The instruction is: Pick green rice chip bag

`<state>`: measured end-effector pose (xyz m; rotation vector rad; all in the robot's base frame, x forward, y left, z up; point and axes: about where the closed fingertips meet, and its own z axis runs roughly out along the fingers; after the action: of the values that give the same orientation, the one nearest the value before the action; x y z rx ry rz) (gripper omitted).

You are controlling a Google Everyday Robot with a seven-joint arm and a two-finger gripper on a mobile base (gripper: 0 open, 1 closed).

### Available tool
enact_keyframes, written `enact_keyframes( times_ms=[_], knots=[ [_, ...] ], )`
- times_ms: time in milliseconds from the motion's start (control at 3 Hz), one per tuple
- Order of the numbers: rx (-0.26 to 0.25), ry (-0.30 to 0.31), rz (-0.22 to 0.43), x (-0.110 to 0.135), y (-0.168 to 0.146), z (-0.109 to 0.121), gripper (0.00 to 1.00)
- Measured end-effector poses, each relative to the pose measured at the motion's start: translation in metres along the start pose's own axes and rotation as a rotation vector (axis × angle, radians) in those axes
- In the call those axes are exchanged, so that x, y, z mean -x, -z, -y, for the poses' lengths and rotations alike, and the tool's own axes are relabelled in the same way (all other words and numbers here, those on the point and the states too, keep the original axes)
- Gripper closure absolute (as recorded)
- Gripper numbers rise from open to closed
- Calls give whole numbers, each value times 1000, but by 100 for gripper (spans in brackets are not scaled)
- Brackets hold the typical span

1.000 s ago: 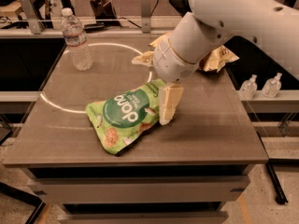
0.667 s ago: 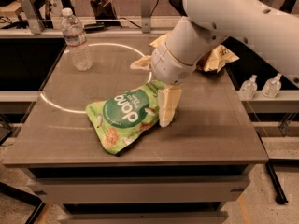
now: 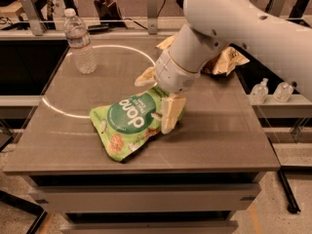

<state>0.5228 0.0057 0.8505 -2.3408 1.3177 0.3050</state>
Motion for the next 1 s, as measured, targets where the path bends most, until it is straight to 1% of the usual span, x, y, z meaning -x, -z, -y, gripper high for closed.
enact_keyframes(
  times_ms=[333,667,1000],
  knots=[
    [12,4,-1,-1,-4,-2,39],
    [16,10,1,1,-4,-4,64],
    [-1,-41,29,4,0,-4,87]
  ],
)
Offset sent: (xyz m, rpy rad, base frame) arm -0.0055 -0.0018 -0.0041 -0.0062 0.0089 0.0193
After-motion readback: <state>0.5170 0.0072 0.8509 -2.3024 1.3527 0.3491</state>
